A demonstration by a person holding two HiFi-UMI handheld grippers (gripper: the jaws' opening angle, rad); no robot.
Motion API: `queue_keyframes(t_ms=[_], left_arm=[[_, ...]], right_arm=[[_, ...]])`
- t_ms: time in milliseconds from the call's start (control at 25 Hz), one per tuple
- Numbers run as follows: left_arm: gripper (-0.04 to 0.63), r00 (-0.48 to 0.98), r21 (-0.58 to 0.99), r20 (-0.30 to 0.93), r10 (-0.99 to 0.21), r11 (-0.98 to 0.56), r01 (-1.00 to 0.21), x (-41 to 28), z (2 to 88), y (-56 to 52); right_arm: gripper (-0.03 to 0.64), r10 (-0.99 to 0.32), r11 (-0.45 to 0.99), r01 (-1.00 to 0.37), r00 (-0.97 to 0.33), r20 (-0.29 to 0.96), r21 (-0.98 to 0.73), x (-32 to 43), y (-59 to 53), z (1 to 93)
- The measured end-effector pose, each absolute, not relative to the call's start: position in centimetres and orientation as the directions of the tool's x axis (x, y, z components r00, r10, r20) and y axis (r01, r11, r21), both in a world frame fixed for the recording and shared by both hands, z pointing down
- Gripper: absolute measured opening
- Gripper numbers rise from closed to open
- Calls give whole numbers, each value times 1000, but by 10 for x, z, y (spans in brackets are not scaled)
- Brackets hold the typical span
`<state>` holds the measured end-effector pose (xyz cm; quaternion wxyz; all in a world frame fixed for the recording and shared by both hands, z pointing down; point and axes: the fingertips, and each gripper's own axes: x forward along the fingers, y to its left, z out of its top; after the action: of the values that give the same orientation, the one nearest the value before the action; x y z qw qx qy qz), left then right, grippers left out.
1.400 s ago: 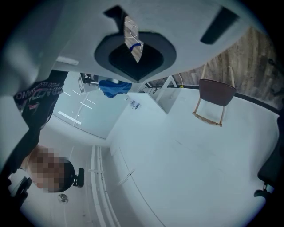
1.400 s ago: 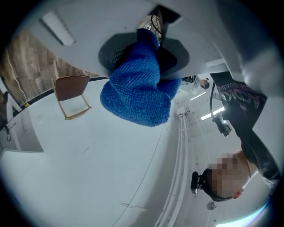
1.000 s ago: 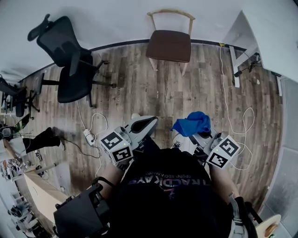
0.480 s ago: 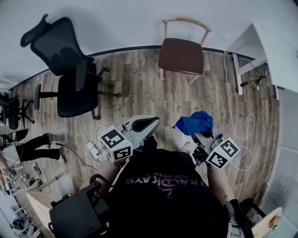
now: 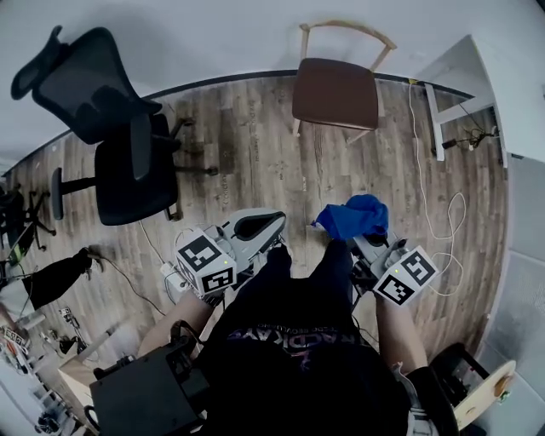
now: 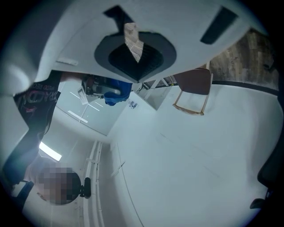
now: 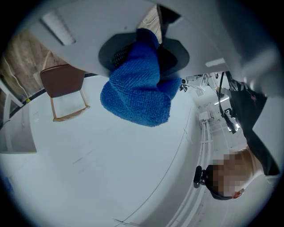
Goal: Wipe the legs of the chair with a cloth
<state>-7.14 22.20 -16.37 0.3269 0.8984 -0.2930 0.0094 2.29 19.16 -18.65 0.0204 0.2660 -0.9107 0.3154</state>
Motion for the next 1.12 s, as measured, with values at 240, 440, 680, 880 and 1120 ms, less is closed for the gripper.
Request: queue_keyframes(t_ms=[240,440,680,880,1120], left_arm=[[0,828,556,221,-515,-631,-541,-67,-158,193],[0,797,545,245,-553,-601,-584,-58,-142,166],[0,749,534,299,-591,-547,-645,-27,-99,128],[0,697,480,261,-668,-536,-694,-4,-77,79],[0,653,413,304,-693,-522,-746,-4,-13,60]], right_arm=[[83,-440,656,-475,-872,214,-586,14,142,-168],[83,-353,674,-428,-903,246,-602,11,89,-139],[83,-224,687,-355,-933,281,-634,25,36,-93],[83,-99,688,-300,-941,324,-660,34,-6,-41],[83,2,693,-252,-936,352,-675,13,-29,37]])
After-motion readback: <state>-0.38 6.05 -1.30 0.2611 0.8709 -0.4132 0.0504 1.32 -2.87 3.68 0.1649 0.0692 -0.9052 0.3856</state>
